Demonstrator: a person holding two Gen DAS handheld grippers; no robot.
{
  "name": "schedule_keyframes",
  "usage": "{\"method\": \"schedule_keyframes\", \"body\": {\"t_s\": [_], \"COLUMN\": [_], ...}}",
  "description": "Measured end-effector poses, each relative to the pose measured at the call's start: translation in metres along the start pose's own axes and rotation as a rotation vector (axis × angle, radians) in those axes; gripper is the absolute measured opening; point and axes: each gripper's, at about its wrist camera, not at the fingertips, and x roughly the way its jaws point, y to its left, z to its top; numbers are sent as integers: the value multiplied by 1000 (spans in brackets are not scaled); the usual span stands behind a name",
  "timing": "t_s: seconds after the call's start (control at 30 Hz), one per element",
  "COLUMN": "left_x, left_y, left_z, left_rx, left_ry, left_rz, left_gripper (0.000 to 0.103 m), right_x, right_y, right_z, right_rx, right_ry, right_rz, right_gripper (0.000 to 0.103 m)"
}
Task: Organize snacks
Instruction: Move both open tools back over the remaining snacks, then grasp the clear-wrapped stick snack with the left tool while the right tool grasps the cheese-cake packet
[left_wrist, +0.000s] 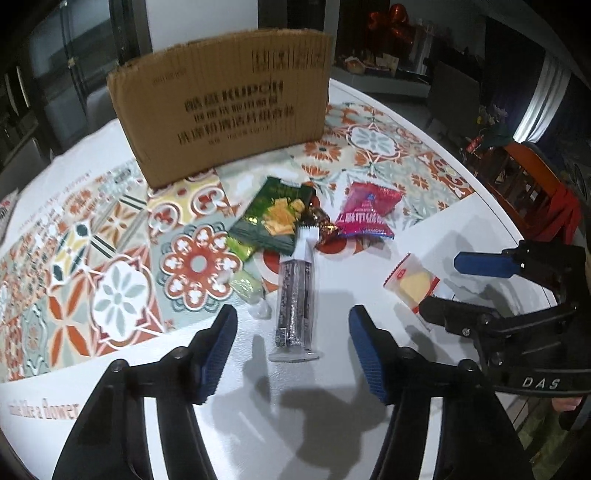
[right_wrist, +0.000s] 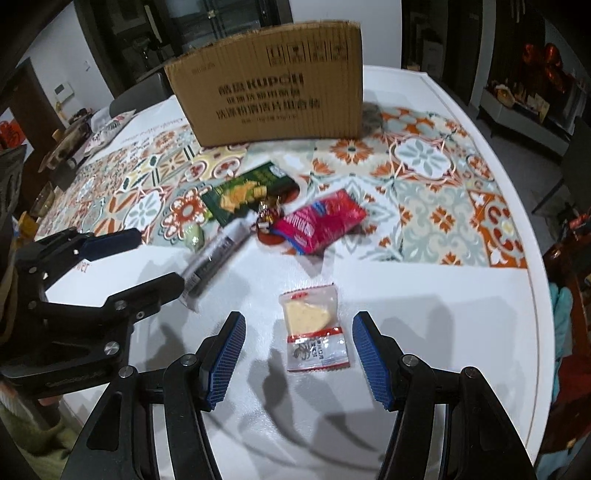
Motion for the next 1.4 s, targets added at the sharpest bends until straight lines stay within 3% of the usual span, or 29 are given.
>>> {"method": "schedule_keyframes", "body": {"t_s": [0.27,0.67,0.83,0.97,1.13,1.23,1.37,1.4], "left_x": [20,43,47,48,46,41,38,36], "left_y": [3,0,-2,-4,-3,-4,-6,-7], "left_z": [1,15,20,21,19,16,12,11], "left_rx": [-15,-27,-28,-14,-35,-45,-46,-47], "left_ry": [23,55,59,60,65,66,70,69], "left_rz": [-12,-40,-38,-26,-50,-69,-58,-60], "left_gripper": [46,41,39,23,19,19,19,19], "right_x": [16,28,30,29,28,22,25,25], "right_y": [0,-7,-7,-7,-9,-10,-11,-12], "right_z": [-3,2,5,5,4,6,4,3], "right_rx": [4,30,24,24,42,48,58,64], "right_ry": [32,37,27,21,19,4,20,29], "right_rz": [-2,15,16,16,24,32,53,63], "right_gripper": [59,49,38,37,34,22,22,27]}}
